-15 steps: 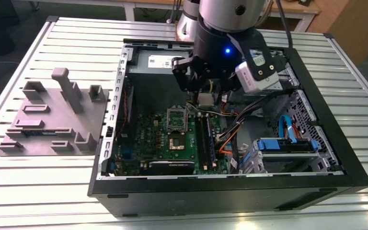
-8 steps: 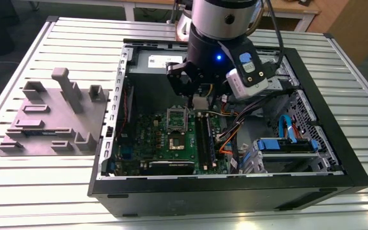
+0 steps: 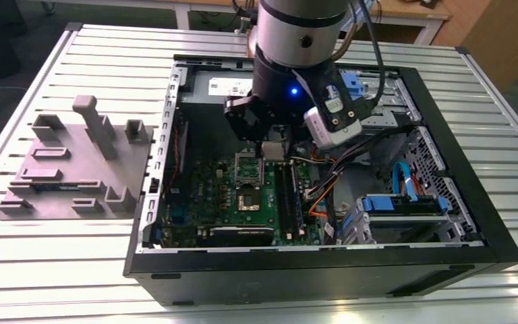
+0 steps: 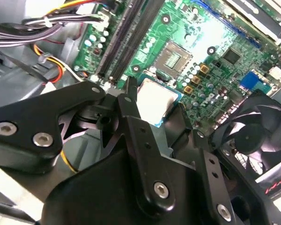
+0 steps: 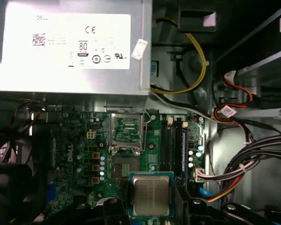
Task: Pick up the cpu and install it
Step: 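Place the cpu into insertion slot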
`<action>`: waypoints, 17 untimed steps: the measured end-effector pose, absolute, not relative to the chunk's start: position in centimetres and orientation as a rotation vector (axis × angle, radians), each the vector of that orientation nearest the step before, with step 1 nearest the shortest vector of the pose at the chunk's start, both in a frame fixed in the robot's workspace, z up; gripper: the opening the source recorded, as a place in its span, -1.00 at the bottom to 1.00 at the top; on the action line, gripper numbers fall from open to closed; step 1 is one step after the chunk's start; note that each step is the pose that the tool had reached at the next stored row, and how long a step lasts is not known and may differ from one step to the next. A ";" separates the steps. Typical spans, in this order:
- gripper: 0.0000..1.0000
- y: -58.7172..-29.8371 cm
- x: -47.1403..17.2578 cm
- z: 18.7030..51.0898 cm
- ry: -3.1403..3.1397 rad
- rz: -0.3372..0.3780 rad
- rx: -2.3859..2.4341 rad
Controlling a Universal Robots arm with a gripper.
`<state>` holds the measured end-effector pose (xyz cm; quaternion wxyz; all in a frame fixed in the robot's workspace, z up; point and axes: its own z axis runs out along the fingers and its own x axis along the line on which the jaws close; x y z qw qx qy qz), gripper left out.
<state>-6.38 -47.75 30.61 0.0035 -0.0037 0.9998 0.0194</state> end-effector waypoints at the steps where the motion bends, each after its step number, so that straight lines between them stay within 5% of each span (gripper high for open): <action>1: -0.06 -47.7 -6.4 30.5 3.134 0.061 -0.011; 17: -0.06 -48.3 -7.2 28.4 3.134 0.061 -0.026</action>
